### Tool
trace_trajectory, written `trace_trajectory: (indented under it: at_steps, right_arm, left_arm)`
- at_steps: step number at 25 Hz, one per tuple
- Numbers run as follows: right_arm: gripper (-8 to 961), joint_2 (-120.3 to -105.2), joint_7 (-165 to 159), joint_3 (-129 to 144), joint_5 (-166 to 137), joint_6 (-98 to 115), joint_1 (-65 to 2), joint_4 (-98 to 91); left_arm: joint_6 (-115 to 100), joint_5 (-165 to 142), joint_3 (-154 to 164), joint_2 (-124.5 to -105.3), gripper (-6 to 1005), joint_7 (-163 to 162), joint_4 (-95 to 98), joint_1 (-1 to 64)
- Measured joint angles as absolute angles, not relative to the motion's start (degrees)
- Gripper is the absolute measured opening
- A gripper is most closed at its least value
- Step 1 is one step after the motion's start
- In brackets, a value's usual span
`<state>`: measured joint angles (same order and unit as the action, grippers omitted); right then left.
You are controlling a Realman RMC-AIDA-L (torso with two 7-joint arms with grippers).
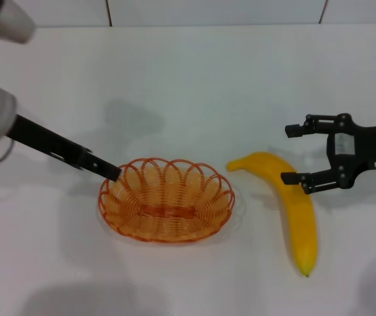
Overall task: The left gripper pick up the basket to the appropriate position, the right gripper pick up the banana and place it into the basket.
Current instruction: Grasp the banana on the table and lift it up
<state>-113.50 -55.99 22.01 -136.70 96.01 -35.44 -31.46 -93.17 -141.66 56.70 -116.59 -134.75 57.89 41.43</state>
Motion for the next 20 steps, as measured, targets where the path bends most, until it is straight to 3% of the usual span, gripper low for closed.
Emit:
trace_trajectory:
  at_steps: [5, 10, 20]
  right_arm:
    - [896, -113.32, -56.0, 21.3, -136.3, 96.1, -35.2, -31.5]
    - [896, -113.29, -56.0, 21.3, -134.1, 96.1, -34.5, -31.5]
    - [897, -113.22, -56.0, 21.2, -130.8, 96.2, -32.3, -31.5]
  left_arm:
    - [-97.5, -136.5, 57.1, -116.81, 713, -131.8, 74.2, 32.1]
    - [-99.1, -128.4, 57.1, -117.06, 707, -111.4, 75.1, 23.3]
    - [-94.3, -116.0, 45.9, -116.96, 705, -73.9, 48.5, 21.2]
